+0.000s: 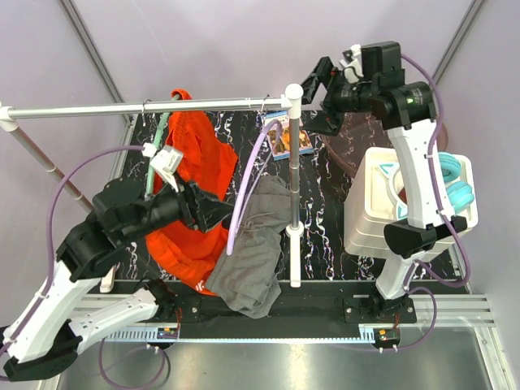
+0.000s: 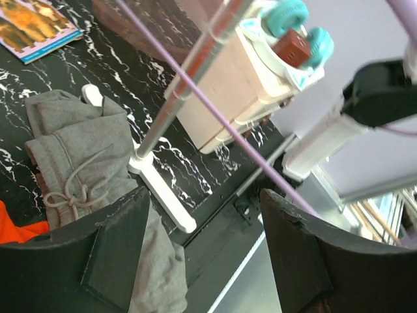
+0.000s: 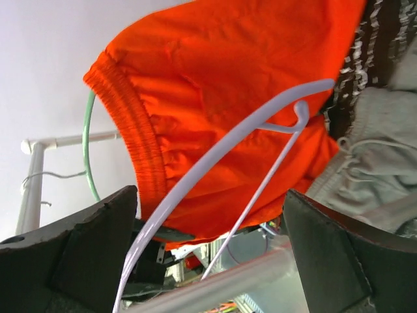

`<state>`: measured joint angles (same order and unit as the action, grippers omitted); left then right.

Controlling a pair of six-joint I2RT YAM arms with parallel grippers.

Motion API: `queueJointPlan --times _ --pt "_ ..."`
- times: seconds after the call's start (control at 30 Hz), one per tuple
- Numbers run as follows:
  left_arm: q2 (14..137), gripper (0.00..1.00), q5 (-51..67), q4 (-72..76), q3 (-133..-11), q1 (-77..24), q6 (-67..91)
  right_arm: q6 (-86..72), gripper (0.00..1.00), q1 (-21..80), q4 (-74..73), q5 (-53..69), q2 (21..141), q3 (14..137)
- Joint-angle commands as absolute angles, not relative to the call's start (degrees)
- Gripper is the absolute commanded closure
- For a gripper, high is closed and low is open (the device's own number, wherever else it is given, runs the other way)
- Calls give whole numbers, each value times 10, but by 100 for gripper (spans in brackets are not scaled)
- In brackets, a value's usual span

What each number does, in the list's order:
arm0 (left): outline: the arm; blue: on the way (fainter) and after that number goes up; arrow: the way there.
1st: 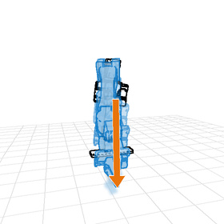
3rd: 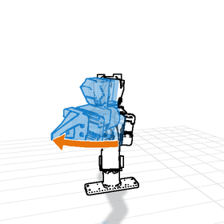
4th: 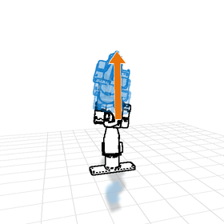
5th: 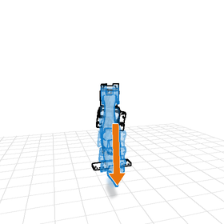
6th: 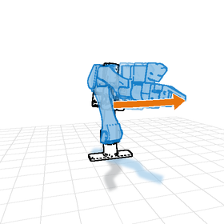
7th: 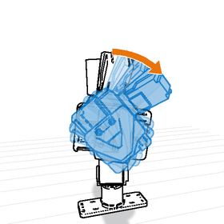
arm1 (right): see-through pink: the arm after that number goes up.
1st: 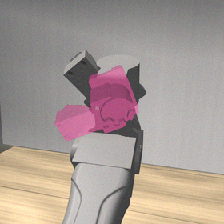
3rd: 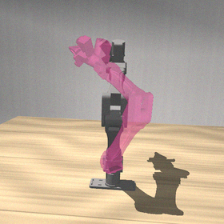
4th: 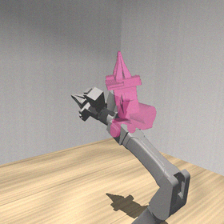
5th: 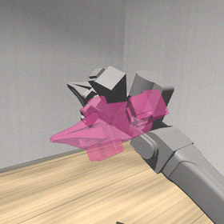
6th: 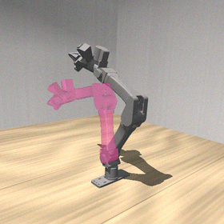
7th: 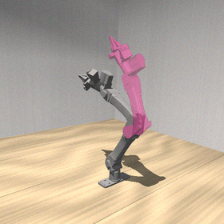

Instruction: Remove the shorts from the hanger

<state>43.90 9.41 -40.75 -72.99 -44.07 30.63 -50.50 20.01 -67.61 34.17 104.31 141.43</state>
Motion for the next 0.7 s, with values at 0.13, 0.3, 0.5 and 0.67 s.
queueJointPlan --times 0.13,0.3,0.5,0.67 --pt "405 21 -24 -396 -663 -564 300 -419 0 137 -742 297 986 1430" --pt "420 23 -148 -410 -632 -675 311 -388 0 119 -773 287 987 1445" --pt "451 21 -253 -465 -593 -708 353 -361 0 101 -795 279 992 1461" --pt "459 23 -243 -457 -520 -709 391 -354 0 97 -796 285 995 1463"
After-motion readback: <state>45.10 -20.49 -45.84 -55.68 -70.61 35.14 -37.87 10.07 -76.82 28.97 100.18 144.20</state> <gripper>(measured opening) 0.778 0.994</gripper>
